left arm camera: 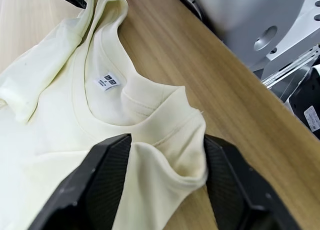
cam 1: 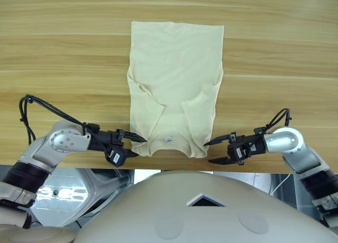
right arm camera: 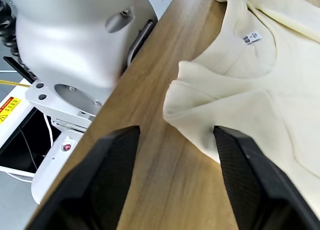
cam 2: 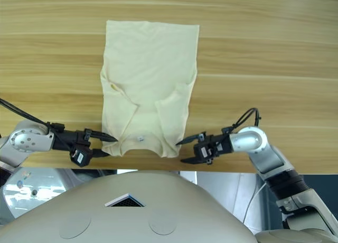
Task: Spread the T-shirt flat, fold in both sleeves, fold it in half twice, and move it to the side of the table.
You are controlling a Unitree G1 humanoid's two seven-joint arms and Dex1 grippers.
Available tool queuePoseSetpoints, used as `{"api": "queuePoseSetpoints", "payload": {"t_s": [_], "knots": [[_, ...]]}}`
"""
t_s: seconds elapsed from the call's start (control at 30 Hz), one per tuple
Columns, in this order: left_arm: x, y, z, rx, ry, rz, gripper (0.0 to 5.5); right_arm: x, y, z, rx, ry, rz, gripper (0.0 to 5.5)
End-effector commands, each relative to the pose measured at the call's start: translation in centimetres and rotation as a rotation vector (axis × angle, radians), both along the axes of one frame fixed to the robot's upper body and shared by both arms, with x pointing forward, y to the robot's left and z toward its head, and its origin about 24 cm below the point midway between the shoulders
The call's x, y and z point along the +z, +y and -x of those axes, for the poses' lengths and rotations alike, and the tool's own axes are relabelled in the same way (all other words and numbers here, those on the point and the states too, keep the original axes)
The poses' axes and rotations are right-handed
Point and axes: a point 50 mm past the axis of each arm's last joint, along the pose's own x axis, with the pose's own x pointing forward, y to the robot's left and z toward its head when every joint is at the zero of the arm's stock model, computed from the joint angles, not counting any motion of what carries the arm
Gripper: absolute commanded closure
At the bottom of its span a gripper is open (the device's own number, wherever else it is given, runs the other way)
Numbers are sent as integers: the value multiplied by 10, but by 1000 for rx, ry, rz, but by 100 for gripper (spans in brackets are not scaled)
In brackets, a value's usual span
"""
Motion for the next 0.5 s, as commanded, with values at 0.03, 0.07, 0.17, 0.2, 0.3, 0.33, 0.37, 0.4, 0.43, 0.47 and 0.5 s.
{"api": "queuePoseSetpoints", "payload": {"t_s": [0.03,0.07,0.17,0.2,0.3,0.33,0.37,0.4,0.43,0.47,0.5], "knots": [[0,0,-2,10,-6,-5,297,0,1,-8,-27,-26,-12,275],[0,0,-2,11,-8,-4,297,-1,2,-9,-29,-27,-14,275],[0,-1,-3,13,-14,1,297,-4,4,-10,-33,-28,-21,275],[-1,-1,-4,14,-17,3,297,-5,5,-11,-35,-27,-26,275],[0,-2,-4,14,-20,8,340,-5,7,-10,-31,-27,-43,269],[0,-2,-4,14,-20,9,355,-5,7,-10,-28,-26,-48,269],[0,-2,-4,14,-21,10,372,-5,8,-10,-27,-27,-52,269],[0,-2,-5,14,-22,11,387,-4,8,-9,-24,-26,-55,290],[0,-2,-5,15,-23,13,406,-3,9,-8,-21,-25,-61,304],[0,-2,-5,15,-24,13,423,-2,9,-8,-18,-26,-65,325],[0,-2,-6,16,-26,14,439,0,10,-8,-15,-29,-72,342]]}}
